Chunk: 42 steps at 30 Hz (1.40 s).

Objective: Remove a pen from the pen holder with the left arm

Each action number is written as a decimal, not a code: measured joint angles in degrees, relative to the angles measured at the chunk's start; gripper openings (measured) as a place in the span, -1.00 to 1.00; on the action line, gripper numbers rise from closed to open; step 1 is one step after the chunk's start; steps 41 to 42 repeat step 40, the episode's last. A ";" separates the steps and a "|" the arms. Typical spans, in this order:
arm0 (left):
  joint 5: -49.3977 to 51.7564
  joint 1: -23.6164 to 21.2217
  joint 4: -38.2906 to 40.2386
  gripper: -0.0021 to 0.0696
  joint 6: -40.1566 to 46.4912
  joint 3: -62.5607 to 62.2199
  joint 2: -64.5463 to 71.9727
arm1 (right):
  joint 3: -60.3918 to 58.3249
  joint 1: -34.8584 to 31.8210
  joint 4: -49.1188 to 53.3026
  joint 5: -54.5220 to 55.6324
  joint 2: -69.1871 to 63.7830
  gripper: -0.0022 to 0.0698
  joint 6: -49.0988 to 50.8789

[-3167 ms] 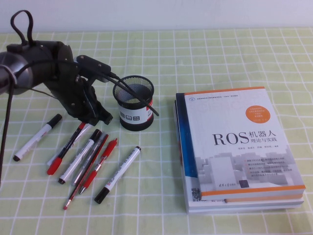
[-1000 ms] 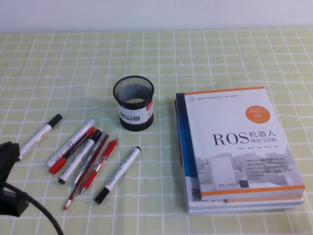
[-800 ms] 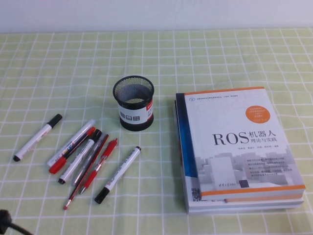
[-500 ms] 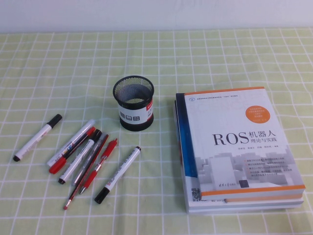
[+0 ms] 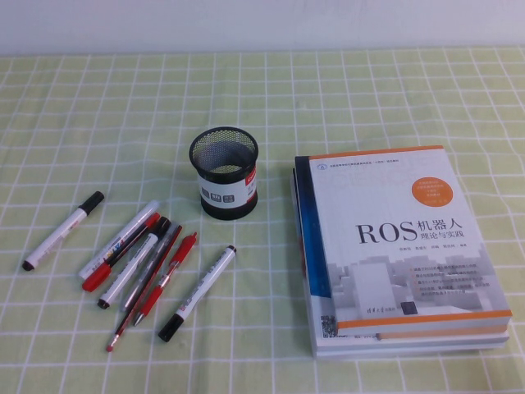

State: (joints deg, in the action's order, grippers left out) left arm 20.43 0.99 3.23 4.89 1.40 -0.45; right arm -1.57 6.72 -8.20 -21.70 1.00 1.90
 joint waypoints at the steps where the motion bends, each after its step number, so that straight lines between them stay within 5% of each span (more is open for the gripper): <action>1: 0.52 0.00 0.00 -0.94 0.00 0.00 0.00 | 0.00 0.00 0.00 0.00 0.00 -0.97 0.00; 42: 1.58 0.00 -0.37 -0.94 -0.24 0.04 -0.14 | 0.00 0.00 0.00 0.00 0.00 -0.97 0.00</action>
